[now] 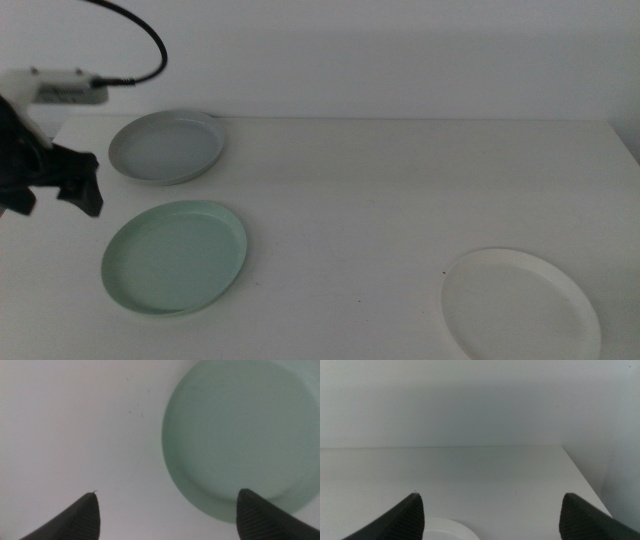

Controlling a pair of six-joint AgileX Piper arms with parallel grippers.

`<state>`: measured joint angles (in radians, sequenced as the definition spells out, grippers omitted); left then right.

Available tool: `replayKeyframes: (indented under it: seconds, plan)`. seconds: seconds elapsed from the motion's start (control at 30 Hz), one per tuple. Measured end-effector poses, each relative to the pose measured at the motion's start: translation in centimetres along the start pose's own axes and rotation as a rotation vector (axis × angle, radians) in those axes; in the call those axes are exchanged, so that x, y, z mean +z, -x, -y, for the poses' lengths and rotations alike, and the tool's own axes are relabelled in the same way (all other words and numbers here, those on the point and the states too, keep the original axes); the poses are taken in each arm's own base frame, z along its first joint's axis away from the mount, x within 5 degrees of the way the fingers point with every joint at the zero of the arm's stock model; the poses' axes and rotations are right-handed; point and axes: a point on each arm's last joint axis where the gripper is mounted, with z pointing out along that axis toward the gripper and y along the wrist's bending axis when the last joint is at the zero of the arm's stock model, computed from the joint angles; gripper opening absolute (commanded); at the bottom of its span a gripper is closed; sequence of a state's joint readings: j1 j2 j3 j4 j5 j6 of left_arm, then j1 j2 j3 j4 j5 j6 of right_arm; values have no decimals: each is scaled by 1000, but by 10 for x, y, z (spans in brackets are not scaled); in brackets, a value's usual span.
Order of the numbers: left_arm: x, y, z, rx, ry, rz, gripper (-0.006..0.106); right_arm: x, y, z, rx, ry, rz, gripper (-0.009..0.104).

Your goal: Stack the three bowls on top of each other.

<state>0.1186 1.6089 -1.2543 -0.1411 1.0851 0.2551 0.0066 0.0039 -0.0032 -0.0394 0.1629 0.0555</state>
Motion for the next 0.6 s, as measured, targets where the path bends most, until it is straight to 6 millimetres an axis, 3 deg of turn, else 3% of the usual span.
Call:
replayKeyframes:
  seconds: [0.3,0.6]
  plan:
    - [66,9,-8,-8,-56,-157,94,0,0,0,0,0,0,92]
    - [105,13,-12,-17,-78,-193,94,0,0,0,0,0,0,92]
